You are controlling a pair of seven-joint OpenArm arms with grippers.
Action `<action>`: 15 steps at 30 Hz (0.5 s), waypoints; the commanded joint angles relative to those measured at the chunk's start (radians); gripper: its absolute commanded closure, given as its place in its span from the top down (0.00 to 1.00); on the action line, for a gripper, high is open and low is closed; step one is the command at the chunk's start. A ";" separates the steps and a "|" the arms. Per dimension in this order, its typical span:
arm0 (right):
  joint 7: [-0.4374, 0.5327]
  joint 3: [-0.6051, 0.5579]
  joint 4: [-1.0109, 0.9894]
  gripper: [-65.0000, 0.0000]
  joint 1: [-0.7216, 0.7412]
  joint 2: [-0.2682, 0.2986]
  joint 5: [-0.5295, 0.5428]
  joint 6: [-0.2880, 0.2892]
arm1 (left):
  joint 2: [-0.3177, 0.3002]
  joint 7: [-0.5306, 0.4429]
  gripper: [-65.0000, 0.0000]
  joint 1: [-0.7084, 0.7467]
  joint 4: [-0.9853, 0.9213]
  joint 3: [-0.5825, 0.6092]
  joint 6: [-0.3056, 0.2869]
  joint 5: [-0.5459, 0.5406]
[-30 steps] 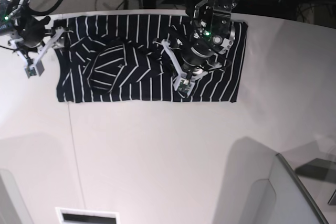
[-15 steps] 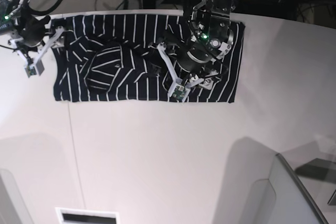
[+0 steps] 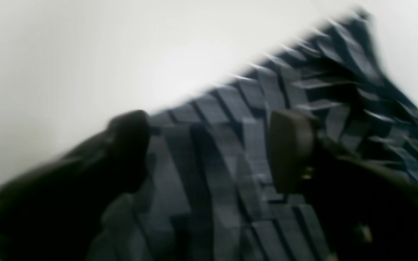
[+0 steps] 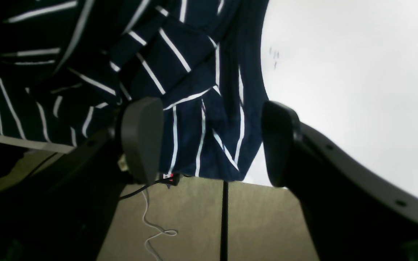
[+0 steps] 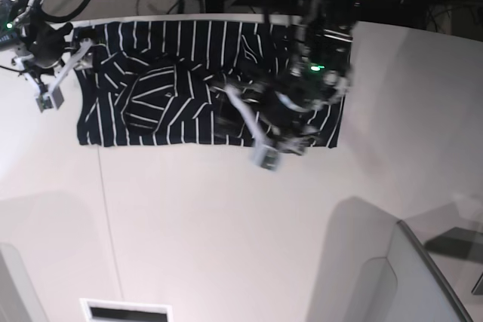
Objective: Layout the t-shirt on the table in an organized manner, then fold the t-shirt properly
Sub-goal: 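Grasp the shirt end with the left gripper and fold it inward, then press the bunched middle of the shirt flat with the right gripper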
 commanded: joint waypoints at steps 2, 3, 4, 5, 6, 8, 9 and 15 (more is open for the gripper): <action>0.018 -0.057 0.060 0.60 0.006 0.009 0.015 0.039 | -0.029 -0.011 0.38 0.032 0.048 -0.103 0.005 -0.005; 0.018 -0.086 0.080 0.60 0.009 0.011 0.015 0.070 | -0.041 -0.011 0.24 0.049 0.053 -0.154 0.005 -0.005; 0.017 -0.123 0.105 0.60 0.017 0.017 0.015 0.107 | -0.058 -0.011 0.07 0.064 0.053 -0.217 0.005 -0.003; 0.009 -0.164 0.118 0.60 0.030 0.018 0.015 0.121 | -0.069 -0.012 0.00 0.077 0.051 -0.270 0.005 -0.003; 0.009 -0.210 0.123 0.60 0.043 0.018 0.015 0.121 | -0.081 -0.015 0.00 0.089 0.046 -0.319 0.005 -0.003; 0.009 -0.301 0.122 0.60 0.078 0.018 0.015 0.121 | -0.104 -0.020 0.00 0.115 0.025 -0.401 0.005 -0.003; 0.009 -0.351 0.118 0.60 0.098 0.018 0.015 0.121 | -0.119 -0.020 0.00 0.123 0.014 -0.435 0.005 -0.003; 0.007 -0.577 0.077 0.61 0.178 -0.017 0.016 0.121 | -0.167 -0.116 0.00 0.192 -0.049 -0.574 0.002 -0.003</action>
